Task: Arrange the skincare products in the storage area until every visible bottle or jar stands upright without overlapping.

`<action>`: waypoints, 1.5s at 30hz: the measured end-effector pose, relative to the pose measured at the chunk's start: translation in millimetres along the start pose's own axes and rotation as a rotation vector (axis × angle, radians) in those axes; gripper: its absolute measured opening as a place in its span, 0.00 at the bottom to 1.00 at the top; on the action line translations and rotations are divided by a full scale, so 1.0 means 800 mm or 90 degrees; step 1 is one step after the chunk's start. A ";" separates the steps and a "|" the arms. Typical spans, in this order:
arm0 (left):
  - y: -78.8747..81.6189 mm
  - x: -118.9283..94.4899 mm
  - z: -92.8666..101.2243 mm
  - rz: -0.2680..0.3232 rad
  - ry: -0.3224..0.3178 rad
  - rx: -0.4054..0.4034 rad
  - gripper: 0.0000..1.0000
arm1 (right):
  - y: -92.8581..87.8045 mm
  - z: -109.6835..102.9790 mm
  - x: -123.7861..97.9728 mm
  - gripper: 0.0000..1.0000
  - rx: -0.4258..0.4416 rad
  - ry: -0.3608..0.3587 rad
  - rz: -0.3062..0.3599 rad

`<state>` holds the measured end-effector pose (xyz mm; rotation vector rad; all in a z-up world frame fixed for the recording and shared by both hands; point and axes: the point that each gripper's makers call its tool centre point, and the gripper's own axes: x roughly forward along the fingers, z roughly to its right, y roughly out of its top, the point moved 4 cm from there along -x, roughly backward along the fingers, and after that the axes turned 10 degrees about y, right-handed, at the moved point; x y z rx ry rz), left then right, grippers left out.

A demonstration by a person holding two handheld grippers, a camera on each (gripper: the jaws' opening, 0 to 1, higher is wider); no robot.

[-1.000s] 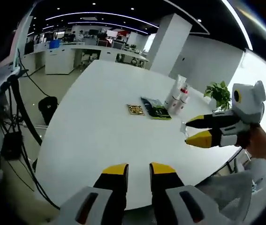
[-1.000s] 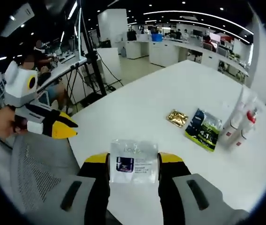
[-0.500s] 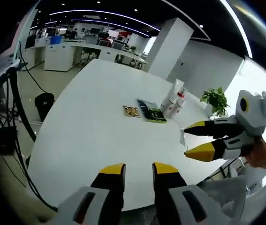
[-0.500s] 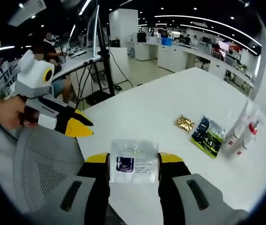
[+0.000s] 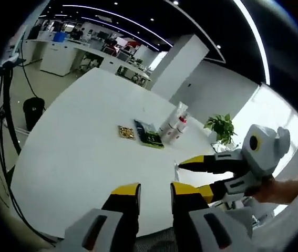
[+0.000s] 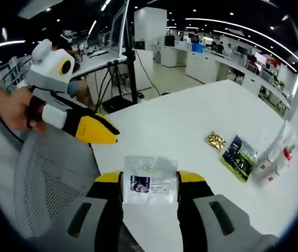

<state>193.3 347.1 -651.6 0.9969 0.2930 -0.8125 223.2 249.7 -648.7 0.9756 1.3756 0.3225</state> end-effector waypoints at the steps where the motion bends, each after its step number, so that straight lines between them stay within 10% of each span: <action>1: -0.002 0.001 0.003 -0.003 -0.009 0.006 0.24 | 0.001 -0.003 0.002 0.38 -0.007 0.002 -0.002; 45: -0.024 0.000 0.019 -0.097 -0.071 0.010 0.01 | 0.011 -0.037 0.015 0.45 -0.138 0.069 -0.025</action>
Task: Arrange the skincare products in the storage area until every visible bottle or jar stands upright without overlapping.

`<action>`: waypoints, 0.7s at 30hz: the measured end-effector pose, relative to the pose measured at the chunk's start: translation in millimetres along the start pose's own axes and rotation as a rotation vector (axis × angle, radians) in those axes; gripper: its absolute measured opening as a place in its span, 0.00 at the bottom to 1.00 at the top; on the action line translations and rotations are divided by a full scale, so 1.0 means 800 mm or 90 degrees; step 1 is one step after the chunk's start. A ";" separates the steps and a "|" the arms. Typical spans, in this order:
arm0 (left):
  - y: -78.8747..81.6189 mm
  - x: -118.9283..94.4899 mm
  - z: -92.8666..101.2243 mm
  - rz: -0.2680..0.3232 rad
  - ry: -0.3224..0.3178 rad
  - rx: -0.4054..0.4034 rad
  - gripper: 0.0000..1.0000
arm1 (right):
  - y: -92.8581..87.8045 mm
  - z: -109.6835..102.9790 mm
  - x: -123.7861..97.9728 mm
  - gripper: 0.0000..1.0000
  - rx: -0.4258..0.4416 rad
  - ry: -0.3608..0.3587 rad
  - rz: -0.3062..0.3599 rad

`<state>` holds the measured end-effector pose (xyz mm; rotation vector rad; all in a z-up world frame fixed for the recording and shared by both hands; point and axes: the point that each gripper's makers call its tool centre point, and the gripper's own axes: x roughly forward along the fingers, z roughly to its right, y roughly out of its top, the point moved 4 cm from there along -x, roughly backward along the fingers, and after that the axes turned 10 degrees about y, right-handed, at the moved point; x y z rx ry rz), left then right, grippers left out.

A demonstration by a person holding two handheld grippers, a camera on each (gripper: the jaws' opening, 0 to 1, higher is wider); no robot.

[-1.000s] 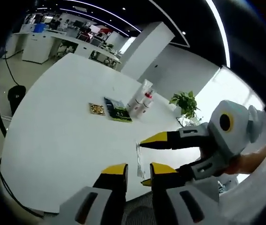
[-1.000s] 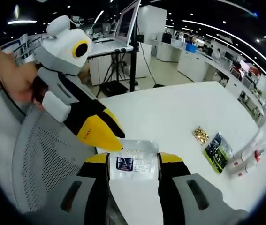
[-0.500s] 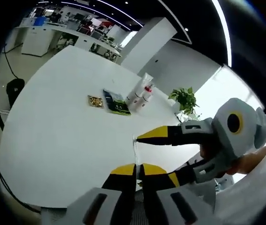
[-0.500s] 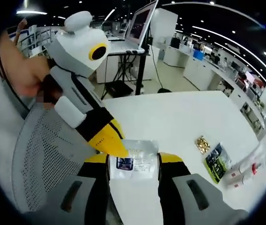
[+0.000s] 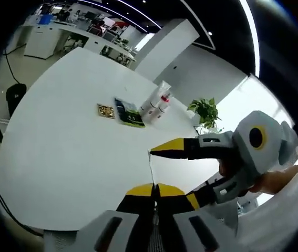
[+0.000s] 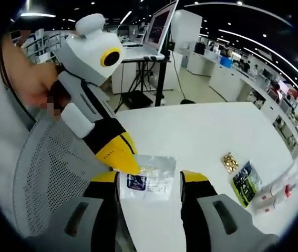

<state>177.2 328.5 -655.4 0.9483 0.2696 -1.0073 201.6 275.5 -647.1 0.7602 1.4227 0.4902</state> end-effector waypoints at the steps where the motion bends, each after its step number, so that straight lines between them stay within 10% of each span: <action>1: 0.000 0.000 0.000 0.000 0.000 0.001 0.01 | 0.000 0.000 -0.001 0.46 0.001 0.003 0.002; 21: -0.014 0.002 0.009 -0.033 -0.022 0.054 0.01 | -0.038 0.016 -0.032 0.45 0.168 0.121 0.057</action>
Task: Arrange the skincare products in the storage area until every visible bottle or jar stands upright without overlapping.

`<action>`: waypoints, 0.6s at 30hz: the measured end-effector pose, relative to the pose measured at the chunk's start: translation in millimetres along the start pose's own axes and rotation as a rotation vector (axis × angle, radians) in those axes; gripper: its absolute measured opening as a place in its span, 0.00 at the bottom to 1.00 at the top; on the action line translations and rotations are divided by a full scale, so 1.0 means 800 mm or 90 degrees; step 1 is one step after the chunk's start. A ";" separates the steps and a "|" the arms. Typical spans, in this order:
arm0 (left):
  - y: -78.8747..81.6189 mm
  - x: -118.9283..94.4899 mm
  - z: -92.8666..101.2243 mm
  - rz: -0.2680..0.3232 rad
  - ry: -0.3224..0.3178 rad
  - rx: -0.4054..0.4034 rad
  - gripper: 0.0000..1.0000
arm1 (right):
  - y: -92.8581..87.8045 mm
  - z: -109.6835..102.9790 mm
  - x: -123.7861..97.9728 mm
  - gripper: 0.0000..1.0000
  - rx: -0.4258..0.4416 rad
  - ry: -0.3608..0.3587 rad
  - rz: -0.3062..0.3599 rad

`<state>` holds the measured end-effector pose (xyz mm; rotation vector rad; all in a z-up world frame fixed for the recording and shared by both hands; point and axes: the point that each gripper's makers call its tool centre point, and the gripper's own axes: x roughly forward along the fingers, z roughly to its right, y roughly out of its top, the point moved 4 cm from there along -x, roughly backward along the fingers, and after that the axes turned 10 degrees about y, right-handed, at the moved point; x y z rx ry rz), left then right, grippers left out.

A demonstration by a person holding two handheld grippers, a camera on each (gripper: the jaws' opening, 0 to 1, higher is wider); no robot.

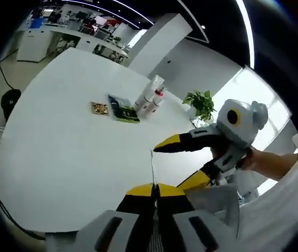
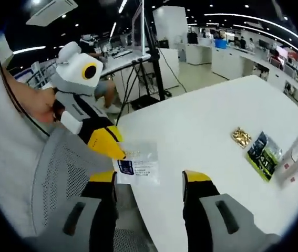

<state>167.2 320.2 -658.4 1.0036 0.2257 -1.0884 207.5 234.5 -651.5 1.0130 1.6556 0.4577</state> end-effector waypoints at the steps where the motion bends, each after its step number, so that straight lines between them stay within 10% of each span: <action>1: -0.003 0.001 0.005 -0.009 -0.016 0.012 0.01 | -0.004 -0.006 0.000 0.43 0.008 0.037 -0.009; 7: -0.021 0.002 0.029 -0.042 -0.083 0.101 0.01 | -0.017 -0.021 0.000 0.34 0.001 0.112 -0.050; 18: -0.022 -0.002 0.031 -0.048 -0.117 0.101 0.01 | -0.016 -0.042 -0.001 0.07 -0.003 0.204 -0.057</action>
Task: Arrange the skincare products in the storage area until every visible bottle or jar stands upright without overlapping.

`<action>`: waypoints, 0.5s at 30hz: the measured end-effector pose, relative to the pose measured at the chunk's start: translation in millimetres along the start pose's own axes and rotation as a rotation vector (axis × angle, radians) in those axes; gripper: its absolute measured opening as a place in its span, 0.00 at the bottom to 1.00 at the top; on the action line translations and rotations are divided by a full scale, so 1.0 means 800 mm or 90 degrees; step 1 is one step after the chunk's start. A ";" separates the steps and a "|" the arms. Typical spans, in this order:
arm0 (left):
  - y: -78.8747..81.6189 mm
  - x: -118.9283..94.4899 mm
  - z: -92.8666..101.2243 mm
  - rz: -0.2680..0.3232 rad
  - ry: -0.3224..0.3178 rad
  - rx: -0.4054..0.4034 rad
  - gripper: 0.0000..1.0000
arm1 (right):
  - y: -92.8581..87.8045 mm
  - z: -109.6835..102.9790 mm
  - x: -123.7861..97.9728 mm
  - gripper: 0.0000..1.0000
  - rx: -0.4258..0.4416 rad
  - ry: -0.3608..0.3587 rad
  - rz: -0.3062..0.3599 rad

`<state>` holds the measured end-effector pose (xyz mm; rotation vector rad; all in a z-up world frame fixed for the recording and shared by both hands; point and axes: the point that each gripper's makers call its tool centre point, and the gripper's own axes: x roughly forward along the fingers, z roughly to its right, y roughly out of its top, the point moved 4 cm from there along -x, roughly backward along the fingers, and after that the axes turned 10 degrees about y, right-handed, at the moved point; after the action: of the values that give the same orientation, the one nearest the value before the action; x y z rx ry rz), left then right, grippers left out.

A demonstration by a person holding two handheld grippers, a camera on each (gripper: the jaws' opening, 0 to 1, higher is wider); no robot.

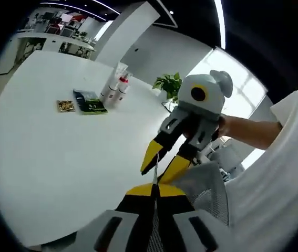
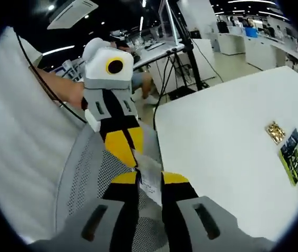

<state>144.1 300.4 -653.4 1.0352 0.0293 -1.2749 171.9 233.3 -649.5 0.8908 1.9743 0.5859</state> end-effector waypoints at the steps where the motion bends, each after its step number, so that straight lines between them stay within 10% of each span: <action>1: 0.001 -0.001 -0.001 0.003 0.000 0.001 0.01 | 0.000 -0.004 -0.001 0.04 0.014 0.021 0.003; 15: 0.011 0.001 -0.003 0.032 -0.010 -0.044 0.09 | 0.012 -0.003 -0.019 0.00 0.169 0.080 0.172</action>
<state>152.2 301.0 -650.0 0.9611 0.0354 -1.2282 178.8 227.4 -634.2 1.3275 2.0920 0.5500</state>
